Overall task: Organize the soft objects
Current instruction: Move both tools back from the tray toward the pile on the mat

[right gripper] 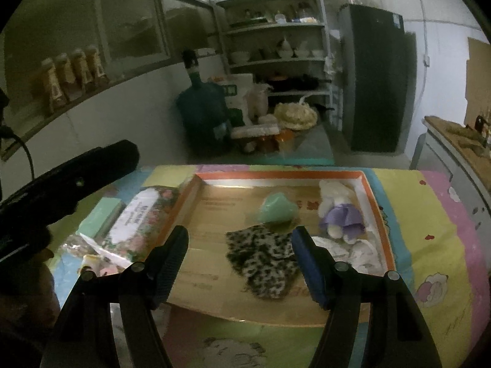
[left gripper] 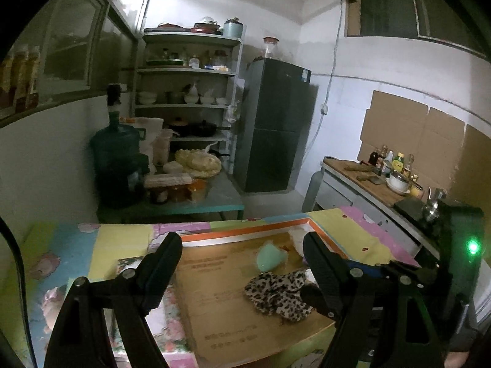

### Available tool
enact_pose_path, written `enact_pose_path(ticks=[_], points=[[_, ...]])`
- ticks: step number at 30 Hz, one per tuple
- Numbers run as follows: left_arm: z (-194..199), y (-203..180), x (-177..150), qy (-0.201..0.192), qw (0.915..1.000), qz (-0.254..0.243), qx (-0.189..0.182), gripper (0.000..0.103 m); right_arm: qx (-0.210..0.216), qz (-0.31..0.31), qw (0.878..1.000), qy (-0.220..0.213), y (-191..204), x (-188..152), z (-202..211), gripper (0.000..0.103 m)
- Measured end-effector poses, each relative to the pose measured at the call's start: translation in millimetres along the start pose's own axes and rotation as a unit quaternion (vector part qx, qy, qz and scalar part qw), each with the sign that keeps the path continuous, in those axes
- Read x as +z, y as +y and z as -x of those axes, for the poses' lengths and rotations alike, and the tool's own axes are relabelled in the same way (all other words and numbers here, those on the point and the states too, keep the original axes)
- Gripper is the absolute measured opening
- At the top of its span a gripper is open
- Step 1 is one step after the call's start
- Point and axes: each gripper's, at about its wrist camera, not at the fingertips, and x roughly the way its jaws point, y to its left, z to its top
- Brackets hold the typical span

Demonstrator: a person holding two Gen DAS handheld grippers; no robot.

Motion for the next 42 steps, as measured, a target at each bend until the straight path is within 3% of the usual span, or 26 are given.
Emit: enact_pose_path(ticks=[22,42], points=[[76,62,-29,-0.038,0.9981,0.007,0.047,0.081,0.013,0.036,0.997,-0.060,94,-23,37,0.072],[141,141,-75,-0.061,0.9899,0.062,0.112,0.081,0.063,0.069,0.994,-0.061,148,-56,40,0.073]])
